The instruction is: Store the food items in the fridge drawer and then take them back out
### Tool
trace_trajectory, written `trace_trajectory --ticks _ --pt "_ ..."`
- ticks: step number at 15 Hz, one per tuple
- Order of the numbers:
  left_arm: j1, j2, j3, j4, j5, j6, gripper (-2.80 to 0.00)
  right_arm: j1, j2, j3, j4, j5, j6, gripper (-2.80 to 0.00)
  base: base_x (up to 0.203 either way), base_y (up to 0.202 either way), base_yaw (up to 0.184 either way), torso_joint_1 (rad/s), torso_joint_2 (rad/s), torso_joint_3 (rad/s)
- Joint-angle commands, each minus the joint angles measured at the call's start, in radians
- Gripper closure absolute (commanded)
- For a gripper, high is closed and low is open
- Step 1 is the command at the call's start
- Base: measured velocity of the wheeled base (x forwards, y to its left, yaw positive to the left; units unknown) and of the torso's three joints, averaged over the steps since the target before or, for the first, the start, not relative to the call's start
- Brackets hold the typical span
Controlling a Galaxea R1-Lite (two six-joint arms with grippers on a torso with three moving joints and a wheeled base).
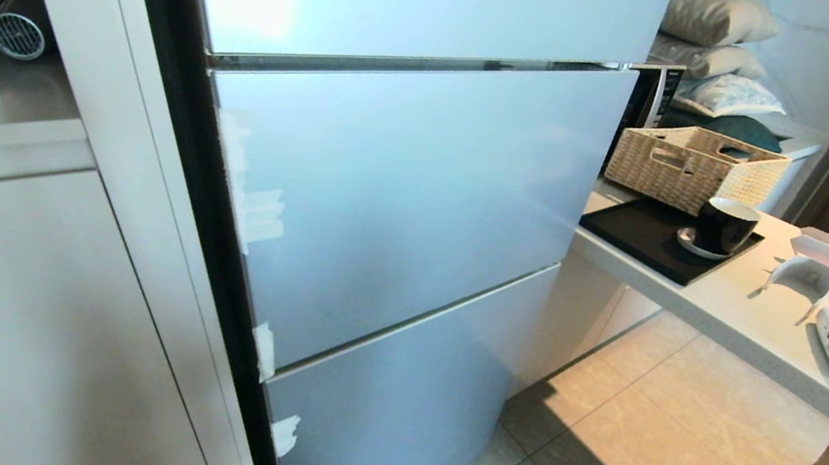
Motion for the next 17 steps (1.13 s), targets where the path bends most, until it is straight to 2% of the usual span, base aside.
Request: trace_trajectory --ticks 1,3,4,6,9,17 --pt "0.000 0.001 0.000 -0.001 0.000 0.000 0.00 -0.042 -0.290 0.010 0.142 -0.001 -0.009 0.00 0.000 0.000 0.000 0.000 0.00 0.000" --pt "0.000 0.001 0.000 -0.001 0.000 0.000 0.00 -0.067 -0.407 0.029 0.183 -0.040 -0.003 0.00 0.000 0.000 0.000 0.000 0.00 0.000" --pt "0.000 0.001 0.000 -0.001 0.000 0.000 0.00 -0.079 -0.419 0.042 0.243 -0.092 0.007 0.00 0.000 0.000 0.000 0.000 0.00 0.000" --pt "0.000 0.001 0.000 -0.001 0.000 0.000 0.00 -0.088 -0.411 0.051 0.259 -0.120 0.040 0.00 0.000 0.000 0.000 0.000 0.00 0.000" --pt "0.000 0.001 0.000 -0.001 0.000 0.000 0.00 -0.088 -0.411 0.051 0.257 -0.126 0.073 0.00 0.000 0.000 0.000 0.000 0.00 0.000" --pt "0.000 0.001 0.000 -0.003 0.000 0.000 0.00 -0.088 -0.411 0.050 0.255 -0.123 0.072 0.00 0.000 0.000 0.000 0.000 0.00 0.000"
